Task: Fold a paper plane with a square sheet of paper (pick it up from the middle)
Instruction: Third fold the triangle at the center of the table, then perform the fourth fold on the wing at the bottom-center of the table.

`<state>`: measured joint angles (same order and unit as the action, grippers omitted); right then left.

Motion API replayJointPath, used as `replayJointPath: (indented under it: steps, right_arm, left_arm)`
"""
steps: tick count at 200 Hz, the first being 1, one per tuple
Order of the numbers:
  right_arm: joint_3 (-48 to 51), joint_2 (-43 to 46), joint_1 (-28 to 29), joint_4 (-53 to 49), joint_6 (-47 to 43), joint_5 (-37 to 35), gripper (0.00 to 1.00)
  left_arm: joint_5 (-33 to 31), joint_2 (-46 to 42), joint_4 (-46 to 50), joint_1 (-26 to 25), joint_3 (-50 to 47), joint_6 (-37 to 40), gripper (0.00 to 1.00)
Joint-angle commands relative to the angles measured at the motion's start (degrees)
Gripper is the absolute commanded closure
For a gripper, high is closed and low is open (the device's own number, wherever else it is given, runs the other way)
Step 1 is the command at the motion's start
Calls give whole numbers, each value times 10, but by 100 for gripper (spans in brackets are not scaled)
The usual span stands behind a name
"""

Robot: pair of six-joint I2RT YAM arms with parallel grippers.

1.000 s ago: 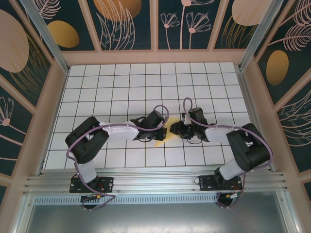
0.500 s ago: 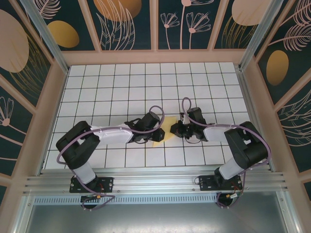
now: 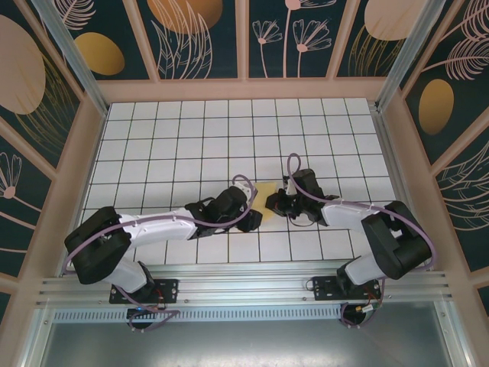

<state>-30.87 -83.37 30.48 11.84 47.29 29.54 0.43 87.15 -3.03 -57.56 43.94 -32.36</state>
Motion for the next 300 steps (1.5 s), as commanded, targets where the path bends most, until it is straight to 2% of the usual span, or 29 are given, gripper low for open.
replayJointPath:
  steps: [1, 23, 90, 167, 230, 266, 287, 300]
  right_arm:
    - [-14, 11, 5, -19, 10, -13, 91]
    - [-20, 8, 5, -23, 8, -12, 91]
    - [-29, 8, 5, -31, 9, -14, 91]
    - [-38, 2, 5, -37, 5, -12, 90]
    - [-41, -6, 5, -37, 4, -11, 90]
    - [-40, -10, 5, -40, 1, -13, 90]
    - [-41, -12, 5, -41, -1, -14, 90]
    - [-42, -14, 5, -43, -2, -15, 90]
  left_arm:
    - [-54, 27, 18, -11, 16, 19, 52]
    - [-78, 49, 24, -12, 28, 20, 50]
    - [-87, 87, 17, -18, 57, 24, 44]
    - [-126, 130, 34, -23, 66, 14, 43]
    - [-143, 136, 40, -24, 78, 19, 54]
    - [-151, 129, 42, -23, 78, 17, 63]
    - [-150, 130, 41, -24, 77, 17, 71]
    - [-148, 131, 42, -24, 77, 16, 73]
